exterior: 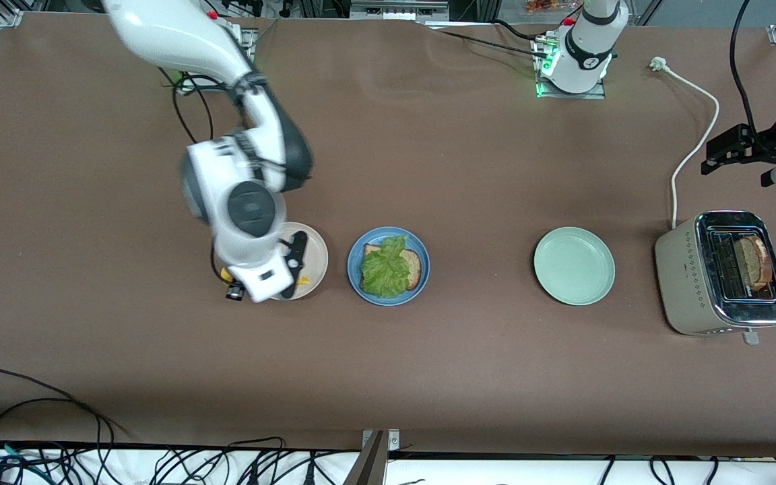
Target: Make sandwich in blue plate with both arms
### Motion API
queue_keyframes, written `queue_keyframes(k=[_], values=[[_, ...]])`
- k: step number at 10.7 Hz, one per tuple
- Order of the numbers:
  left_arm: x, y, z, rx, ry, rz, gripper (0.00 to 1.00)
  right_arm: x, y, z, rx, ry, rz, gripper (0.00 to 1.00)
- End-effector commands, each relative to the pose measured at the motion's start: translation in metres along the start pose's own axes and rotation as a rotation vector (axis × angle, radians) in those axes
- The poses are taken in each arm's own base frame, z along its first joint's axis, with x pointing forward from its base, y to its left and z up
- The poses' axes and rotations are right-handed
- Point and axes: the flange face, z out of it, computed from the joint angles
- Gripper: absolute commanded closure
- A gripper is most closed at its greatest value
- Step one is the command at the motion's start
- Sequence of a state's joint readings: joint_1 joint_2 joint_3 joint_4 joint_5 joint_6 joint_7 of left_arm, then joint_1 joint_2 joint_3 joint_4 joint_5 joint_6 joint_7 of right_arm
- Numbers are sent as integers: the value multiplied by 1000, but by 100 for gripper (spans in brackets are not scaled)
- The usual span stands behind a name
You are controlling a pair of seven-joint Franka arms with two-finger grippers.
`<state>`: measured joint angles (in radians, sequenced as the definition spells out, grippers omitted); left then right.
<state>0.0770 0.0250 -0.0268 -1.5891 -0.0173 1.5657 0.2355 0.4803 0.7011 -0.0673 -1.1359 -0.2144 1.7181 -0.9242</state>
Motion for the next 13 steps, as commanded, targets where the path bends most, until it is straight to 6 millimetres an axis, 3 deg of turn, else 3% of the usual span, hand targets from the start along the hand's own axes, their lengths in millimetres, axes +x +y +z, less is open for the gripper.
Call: queue_keyframes(k=[1,4,7,9,13], values=[[2,0,-6,-20,4,0,0,-66,24,-3,194,331,16,100],[2,0,-5,-20,3,3,0,-124,48,25,341,645,-12,100],[2,0,-6,-20,4,3,0,-184,65,84,401,894,-100,100],[2,0,-4,-20,3,2,0,-209,73,125,385,995,-176,100],[1,-9,-4,-10,0,-8,0,-240,73,217,376,1165,-276,100]])
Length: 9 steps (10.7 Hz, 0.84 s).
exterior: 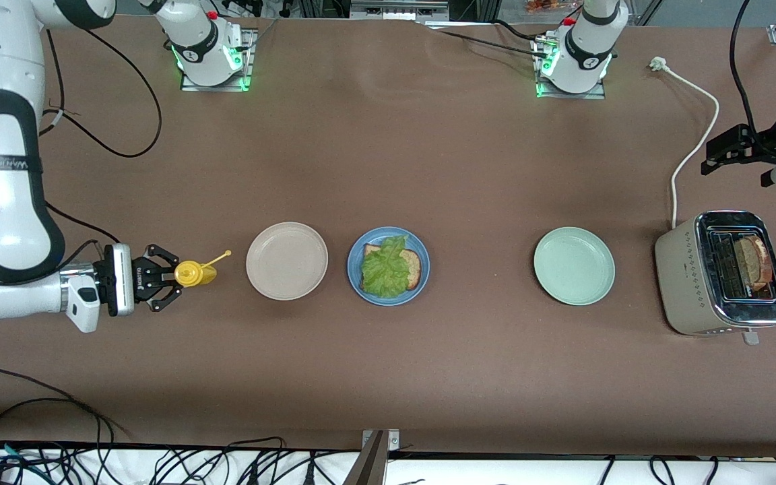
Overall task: Make sandwich in blue plate with both arms
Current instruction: 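Carry the mustard bottle back beside the white plate with the right gripper, then set the mustard bottle upright on the table and open the right gripper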
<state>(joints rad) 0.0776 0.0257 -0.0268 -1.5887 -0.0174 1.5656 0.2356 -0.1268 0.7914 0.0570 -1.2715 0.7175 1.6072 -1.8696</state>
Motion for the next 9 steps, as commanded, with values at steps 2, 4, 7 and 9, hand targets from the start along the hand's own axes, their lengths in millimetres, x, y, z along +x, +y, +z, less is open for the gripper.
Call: queue_keyframes(k=[2,4,7,9], values=[[3,-12,0,-12,-5,-14,0,-69,7,29,27,142,-117,100],[6,-12,6,-16,-13,-13,0,-93,12,53,21,210,-143,100],[6,-14,7,-17,-13,-16,0,-103,14,64,11,248,-147,100],[6,-14,8,-17,-16,-16,0,-108,17,76,-7,297,-150,100]])
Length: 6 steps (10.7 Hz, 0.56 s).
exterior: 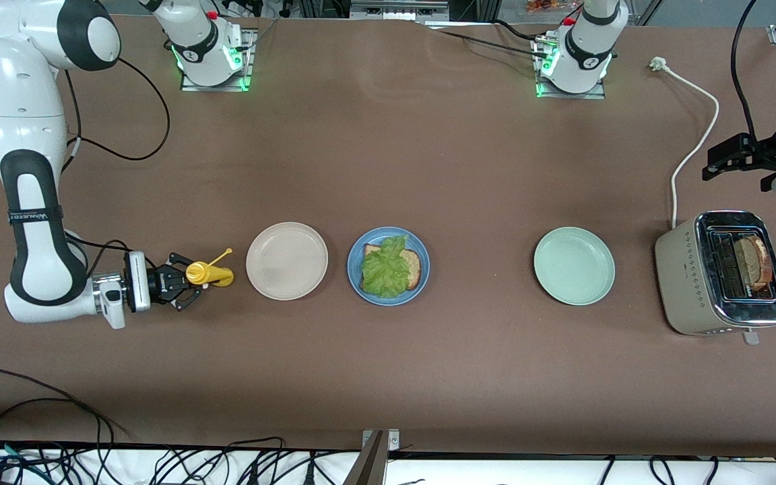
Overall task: Make sandwich in blue plate with both arms
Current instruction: 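Set the mustard bottle upright on the table and open the right gripper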
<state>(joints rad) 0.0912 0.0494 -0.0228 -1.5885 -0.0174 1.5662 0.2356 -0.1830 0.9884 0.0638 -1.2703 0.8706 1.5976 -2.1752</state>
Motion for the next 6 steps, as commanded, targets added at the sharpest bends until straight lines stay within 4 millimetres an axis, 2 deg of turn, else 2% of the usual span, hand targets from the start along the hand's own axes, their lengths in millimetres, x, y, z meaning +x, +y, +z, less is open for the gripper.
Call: queue_keyframes(k=[1,3,4,5,6], values=[[2,-2,-5,-10,5,2,0,-5,5,5,-30,67,-23,100],[2,-3,-5,-10,5,1,0,-10,5,4,-42,56,-23,100],[2,-3,-5,-8,5,0,0,-14,6,6,-48,50,-33,96],[1,-9,-5,-9,5,-9,0,-17,6,8,-51,46,-41,87],[4,-30,6,-14,-2,-41,0,-22,6,9,-59,38,-44,76]])
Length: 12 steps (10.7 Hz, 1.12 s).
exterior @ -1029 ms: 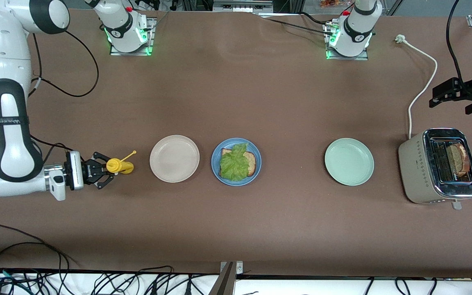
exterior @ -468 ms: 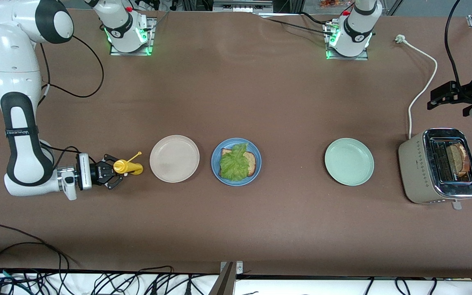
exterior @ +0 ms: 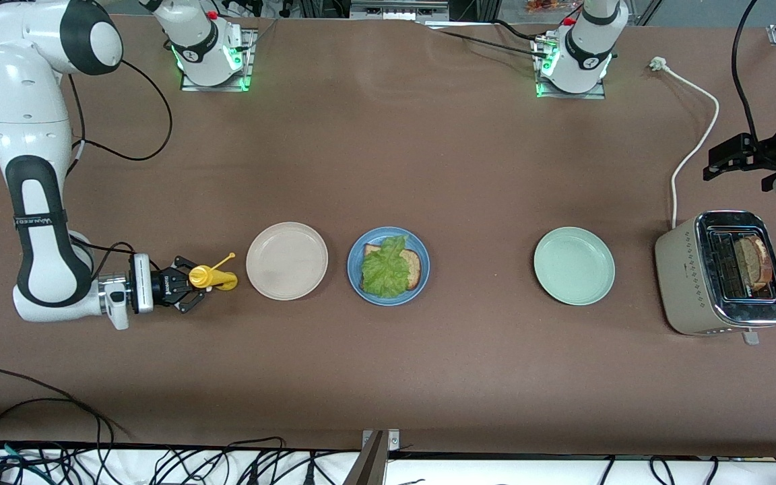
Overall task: Make sandwich in blue plate with both arms
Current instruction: 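Set the mustard bottle upright on the table and open the right gripper, then withdraw the right gripper while the left gripper reaches the toaster slot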
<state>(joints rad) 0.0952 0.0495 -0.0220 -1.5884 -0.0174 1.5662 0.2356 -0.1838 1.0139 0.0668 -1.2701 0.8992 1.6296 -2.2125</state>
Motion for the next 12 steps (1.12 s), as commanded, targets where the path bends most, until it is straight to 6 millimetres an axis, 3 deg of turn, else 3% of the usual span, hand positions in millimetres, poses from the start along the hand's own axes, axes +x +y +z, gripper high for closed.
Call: queue_keyframes(k=[1,3,5,7,10,12], values=[[10,-34,13,-12,2,-45,0,-14,3,2,-34,15,-24,63],[20,-83,35,-10,19,-119,0,-17,2,3,-34,14,-50,0],[37,-121,60,93,51,-139,0,-12,5,-6,-41,0,-59,0],[48,-157,98,106,62,-163,0,-8,5,-39,-32,-92,-79,0],[62,-181,142,97,70,-174,3,9,-13,-112,-22,-277,-81,0],[67,-184,166,93,41,-134,5,43,-22,-149,-51,-385,36,0]])
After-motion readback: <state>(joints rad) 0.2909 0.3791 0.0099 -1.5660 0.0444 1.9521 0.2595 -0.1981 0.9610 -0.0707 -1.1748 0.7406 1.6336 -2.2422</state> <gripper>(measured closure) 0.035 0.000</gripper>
